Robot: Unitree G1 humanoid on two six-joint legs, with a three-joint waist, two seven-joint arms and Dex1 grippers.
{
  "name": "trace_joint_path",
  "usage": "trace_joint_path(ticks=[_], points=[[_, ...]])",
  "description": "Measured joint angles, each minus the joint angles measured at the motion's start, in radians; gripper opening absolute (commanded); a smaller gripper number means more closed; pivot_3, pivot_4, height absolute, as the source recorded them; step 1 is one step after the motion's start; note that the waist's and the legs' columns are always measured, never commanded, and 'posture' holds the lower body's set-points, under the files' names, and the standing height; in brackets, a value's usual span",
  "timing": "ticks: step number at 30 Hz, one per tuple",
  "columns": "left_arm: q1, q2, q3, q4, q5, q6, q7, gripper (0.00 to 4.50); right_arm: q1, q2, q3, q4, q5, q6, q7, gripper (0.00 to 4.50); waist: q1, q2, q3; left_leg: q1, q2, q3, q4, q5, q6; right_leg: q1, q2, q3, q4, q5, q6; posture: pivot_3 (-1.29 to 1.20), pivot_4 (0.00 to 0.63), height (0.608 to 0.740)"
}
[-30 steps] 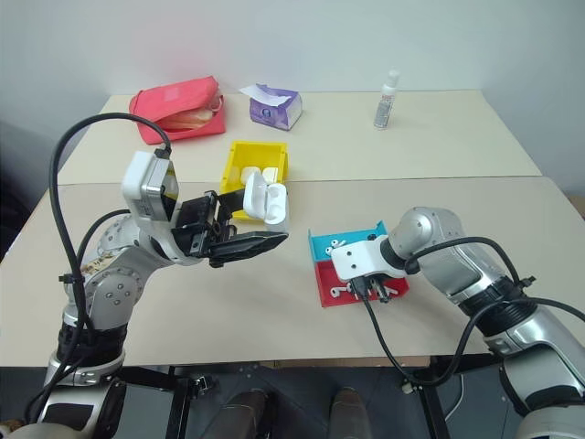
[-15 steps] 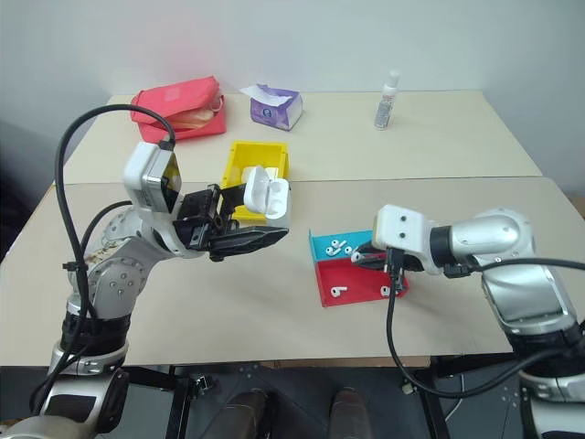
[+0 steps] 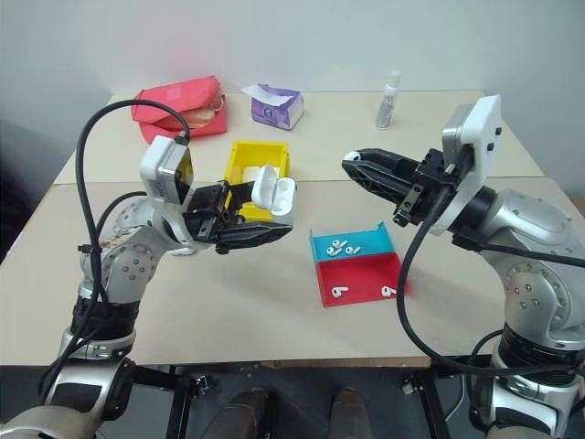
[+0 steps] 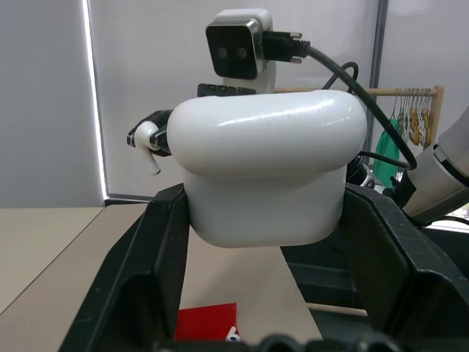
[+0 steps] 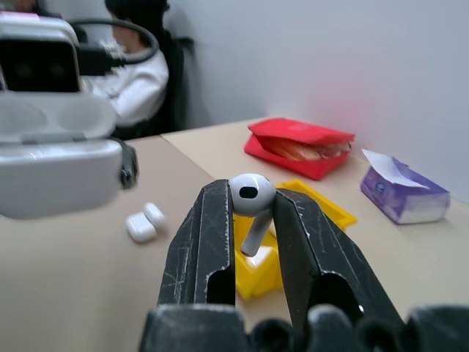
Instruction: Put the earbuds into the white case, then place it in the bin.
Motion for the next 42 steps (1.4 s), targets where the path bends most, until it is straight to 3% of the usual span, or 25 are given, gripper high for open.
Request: trace_joint_path(ticks=[9, 29, 38, 42], points=[[-0.017, -0.028, -0.023, 0.035, 0.045, -0.002, -0.005, 2.77, -0.064, 0.032, 0.063, -0.024, 0.189, 0.007, -0.103, 0.61, -0.002, 0.000, 0.000, -0.001, 0.000, 0.000, 0.000, 0.000, 0.001, 0.000, 0.000, 0.000, 0.006, 0.000, 0.000, 0.00, 0.150, 0.740], [-0.018, -0.032, -0.029, 0.031, 0.058, 0.001, 0.003, 2.77, 0.003, 0.000, 0.188, -0.022, 0.156, -0.051, -0.099, 0.61, -0.002, 0.000, 0.000, 0.000, 0.000, 0.000, 0.000, 0.000, 0.001, 0.000, 0.000, 0.000, 0.007, 0.000, 0.000, 0.00, 0.150, 0.740], [-0.018, -0.031, -0.029, 0.031, 0.065, -0.001, -0.007, 2.77, 0.018, -0.049, 0.192, -0.018, 0.142, -0.079, -0.064, 3.58, -0.002, 0.000, 0.000, 0.000, 0.000, 0.000, 0.000, 0.000, 0.001, 0.000, 0.000, 0.000, 0.006, 0.000, 0.000, 0.00, 0.150, 0.740], [-0.018, -0.032, -0.027, 0.032, 0.069, -0.001, -0.004, 2.77, 0.018, -0.049, 0.194, -0.018, 0.136, -0.088, -0.067, 3.58, -0.002, 0.000, 0.000, 0.000, 0.000, 0.000, 0.000, 0.000, 0.001, 0.000, 0.001, 0.000, 0.006, 0.000, 0.000, 0.00, 0.150, 0.740]])
